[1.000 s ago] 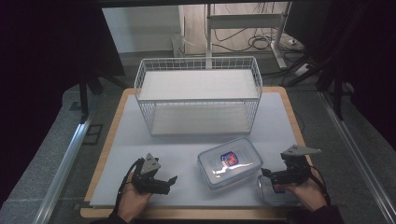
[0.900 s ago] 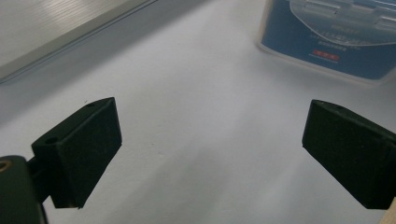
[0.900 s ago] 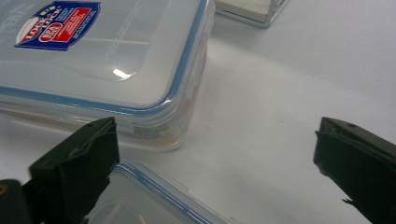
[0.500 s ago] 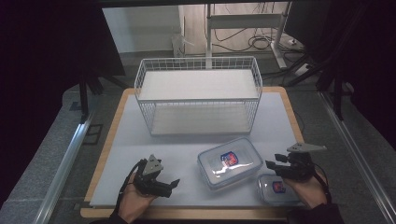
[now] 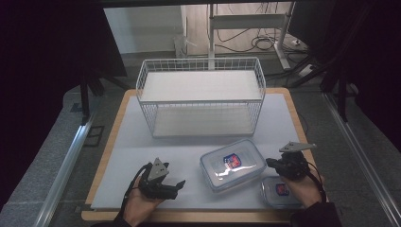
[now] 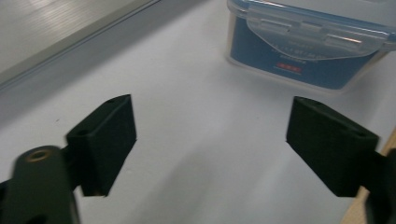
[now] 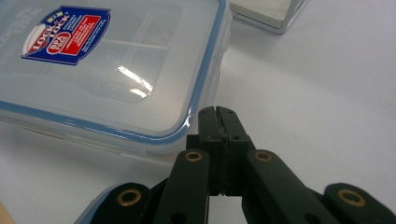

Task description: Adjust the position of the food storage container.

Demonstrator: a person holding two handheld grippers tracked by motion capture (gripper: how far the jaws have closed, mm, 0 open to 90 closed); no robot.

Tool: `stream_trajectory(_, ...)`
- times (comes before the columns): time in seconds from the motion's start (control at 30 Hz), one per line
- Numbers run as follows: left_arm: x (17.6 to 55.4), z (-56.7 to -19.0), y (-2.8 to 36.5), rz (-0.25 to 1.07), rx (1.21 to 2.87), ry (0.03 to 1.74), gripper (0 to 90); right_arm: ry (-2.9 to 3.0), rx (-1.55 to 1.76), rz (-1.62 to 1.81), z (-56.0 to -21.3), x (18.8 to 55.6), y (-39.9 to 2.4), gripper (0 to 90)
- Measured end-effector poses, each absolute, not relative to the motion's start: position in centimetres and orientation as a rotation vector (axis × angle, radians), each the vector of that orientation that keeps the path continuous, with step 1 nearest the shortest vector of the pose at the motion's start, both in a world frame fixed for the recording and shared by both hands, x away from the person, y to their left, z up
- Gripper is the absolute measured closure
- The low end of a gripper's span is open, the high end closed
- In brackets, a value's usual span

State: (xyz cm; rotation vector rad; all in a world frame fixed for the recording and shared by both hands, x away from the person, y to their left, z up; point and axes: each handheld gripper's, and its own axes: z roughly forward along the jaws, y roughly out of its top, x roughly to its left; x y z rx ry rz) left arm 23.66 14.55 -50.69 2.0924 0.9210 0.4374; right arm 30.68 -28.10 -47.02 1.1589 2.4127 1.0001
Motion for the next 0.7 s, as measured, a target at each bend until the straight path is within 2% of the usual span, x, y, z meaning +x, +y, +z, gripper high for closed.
stream_trajectory(0.13, 23.5, -50.6, 14.1, 0.407, 2.09, 0.908, 32.2, 2.406, 1.163, 1.008, -46.9, 30.4, -28.0, 90.0)
stream_trajectory(0.43, 23.7, -50.7, 12.5, 0.242, 2.048, 0.878, 74.0, 2.446, 1.143, 1.033, -46.9, 29.9, -27.0, 90.0)
stream_trajectory(0.57, 23.7, -50.6, 12.0, 0.239, 2.066, 0.872, 83.7, 2.481, 1.113, 1.053, -46.9, 29.6, -26.1, 90.0)
stream_trajectory(0.7, 23.8, -50.7, 12.5, 0.241, 2.076, 0.898, 88.1, 2.513, 1.091, 1.071, -47.0, 29.3, -25.1, 90.0)
